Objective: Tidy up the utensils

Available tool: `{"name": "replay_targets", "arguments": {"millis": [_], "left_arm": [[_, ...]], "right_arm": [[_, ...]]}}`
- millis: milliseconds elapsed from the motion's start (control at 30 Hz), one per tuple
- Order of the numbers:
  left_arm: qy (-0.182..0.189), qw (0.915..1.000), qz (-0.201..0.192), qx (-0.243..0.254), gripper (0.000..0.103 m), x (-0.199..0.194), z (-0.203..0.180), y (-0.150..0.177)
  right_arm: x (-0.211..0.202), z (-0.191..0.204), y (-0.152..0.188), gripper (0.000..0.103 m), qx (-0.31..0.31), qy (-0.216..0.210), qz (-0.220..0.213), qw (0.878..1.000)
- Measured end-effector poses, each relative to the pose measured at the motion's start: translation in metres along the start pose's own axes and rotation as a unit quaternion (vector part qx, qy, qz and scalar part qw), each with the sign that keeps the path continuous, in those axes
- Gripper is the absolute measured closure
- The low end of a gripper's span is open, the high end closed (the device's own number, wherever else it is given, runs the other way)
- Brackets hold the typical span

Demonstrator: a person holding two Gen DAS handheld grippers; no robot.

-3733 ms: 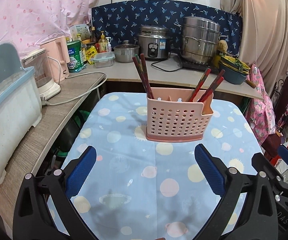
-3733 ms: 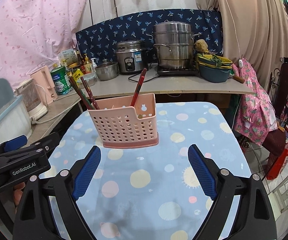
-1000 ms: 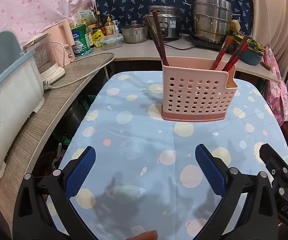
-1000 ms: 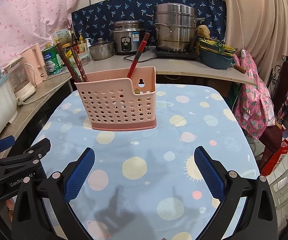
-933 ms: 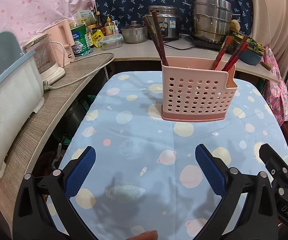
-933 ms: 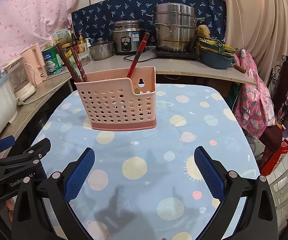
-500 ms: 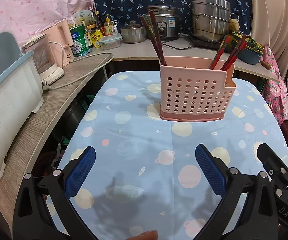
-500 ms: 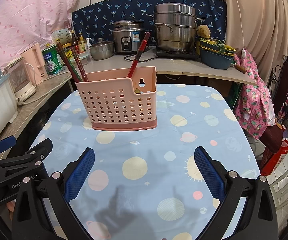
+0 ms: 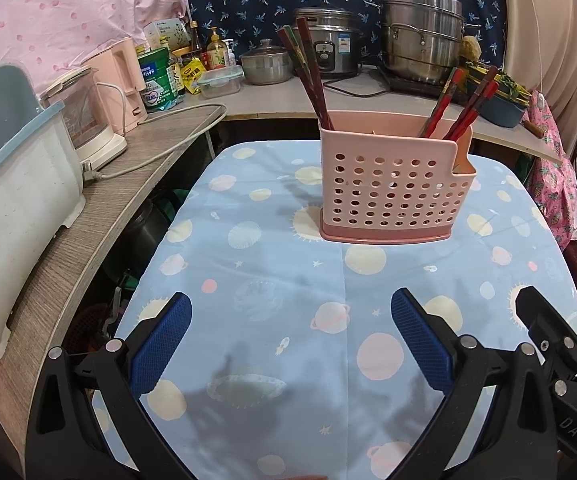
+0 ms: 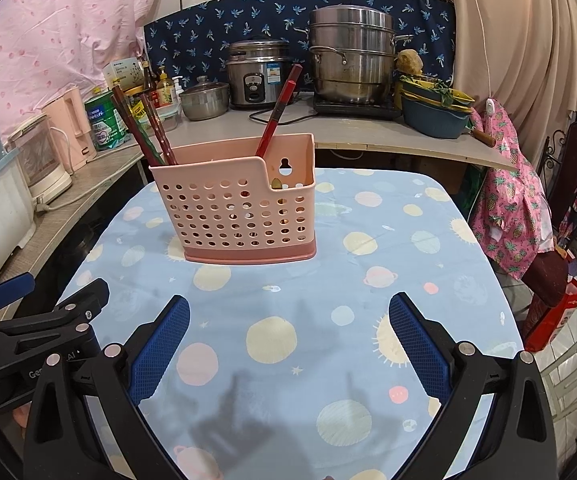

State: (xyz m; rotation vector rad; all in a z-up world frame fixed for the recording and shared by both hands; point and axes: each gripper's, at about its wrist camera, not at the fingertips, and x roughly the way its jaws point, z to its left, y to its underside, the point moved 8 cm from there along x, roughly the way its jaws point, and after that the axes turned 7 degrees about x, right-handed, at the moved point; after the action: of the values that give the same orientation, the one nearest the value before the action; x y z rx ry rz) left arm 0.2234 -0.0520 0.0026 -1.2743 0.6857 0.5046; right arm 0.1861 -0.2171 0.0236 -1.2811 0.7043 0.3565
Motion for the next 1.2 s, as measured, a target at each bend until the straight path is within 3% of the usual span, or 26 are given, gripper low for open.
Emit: {"name": "replay_targets", "arguments": {"millis": [600,1200], "left_arm": [[-0.006,0.9999,-0.007,-0.005,0.008,0.015,0.003,-0.028],[-0.004,1.0,0.0,-0.003,0.008,0.031,0.005,-0.034]], "right_arm": [[0.021,0.0,-0.019,0.007,-0.003,0.0,-0.002,1.0],[0.031,0.001,-0.032,0.007,0.0,-0.002,-0.006,1.0]]}}
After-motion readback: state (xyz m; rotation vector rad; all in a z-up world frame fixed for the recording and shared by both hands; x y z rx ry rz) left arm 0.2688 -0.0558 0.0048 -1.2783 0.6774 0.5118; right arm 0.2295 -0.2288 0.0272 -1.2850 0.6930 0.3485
